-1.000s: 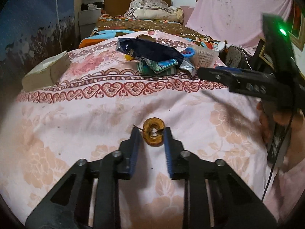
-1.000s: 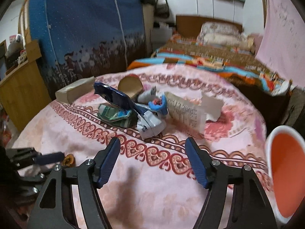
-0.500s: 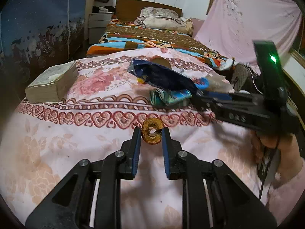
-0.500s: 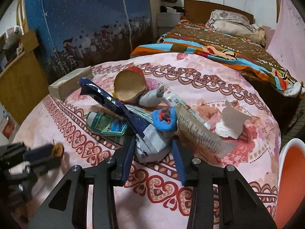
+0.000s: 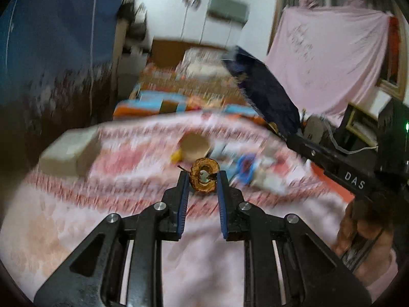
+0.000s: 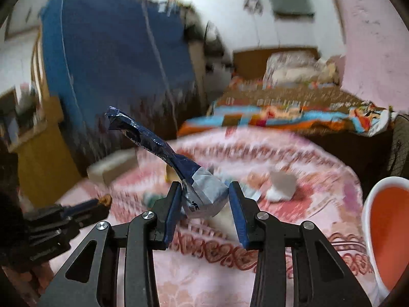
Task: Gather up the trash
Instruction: 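Carry both items over the orange basin and open both tools to drop them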
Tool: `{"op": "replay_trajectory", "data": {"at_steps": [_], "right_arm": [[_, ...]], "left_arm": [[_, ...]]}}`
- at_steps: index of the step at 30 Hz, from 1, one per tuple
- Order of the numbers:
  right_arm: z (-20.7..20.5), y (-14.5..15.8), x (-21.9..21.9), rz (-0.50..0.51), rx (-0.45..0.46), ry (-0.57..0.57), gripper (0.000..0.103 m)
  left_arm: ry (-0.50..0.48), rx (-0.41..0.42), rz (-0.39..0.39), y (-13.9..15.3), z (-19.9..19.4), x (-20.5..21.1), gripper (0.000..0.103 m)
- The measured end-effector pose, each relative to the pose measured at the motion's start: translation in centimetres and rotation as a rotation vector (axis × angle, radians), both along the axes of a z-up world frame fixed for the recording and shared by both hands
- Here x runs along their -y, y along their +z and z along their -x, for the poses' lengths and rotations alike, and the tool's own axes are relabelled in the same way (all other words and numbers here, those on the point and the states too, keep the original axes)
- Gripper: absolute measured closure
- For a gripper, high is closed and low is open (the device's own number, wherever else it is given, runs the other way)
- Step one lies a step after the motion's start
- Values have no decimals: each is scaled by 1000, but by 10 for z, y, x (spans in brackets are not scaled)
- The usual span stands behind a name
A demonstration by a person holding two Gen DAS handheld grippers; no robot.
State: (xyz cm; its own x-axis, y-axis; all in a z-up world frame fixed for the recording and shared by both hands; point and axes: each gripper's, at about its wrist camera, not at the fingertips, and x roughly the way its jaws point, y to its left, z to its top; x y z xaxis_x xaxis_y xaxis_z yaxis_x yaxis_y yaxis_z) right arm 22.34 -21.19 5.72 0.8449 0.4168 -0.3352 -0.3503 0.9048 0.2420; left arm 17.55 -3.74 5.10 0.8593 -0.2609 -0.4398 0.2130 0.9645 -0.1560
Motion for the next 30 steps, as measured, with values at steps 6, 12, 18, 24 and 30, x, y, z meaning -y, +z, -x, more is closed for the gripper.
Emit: {"op": "replay_trajectory", "data": {"at_steps": [6,12,18,24,30], "right_arm": [[33,17,48,-95,235,-227,67],[51,22,98,-125,343,-496,67],[48,17,149,-154,312,-702,67],[56,2,187,-170,246,-830,66],[64,-12,201,-186,188,-888,65]], "left_arm": [[-114,204,-21,32,5,46,97],[-299,335,-78,52,3,109,97],[-424,304,-53,52,-15,157,97],[-503,188,-19,44,-37,193,97],[-579,36,19,31,-57,225,97]]}}
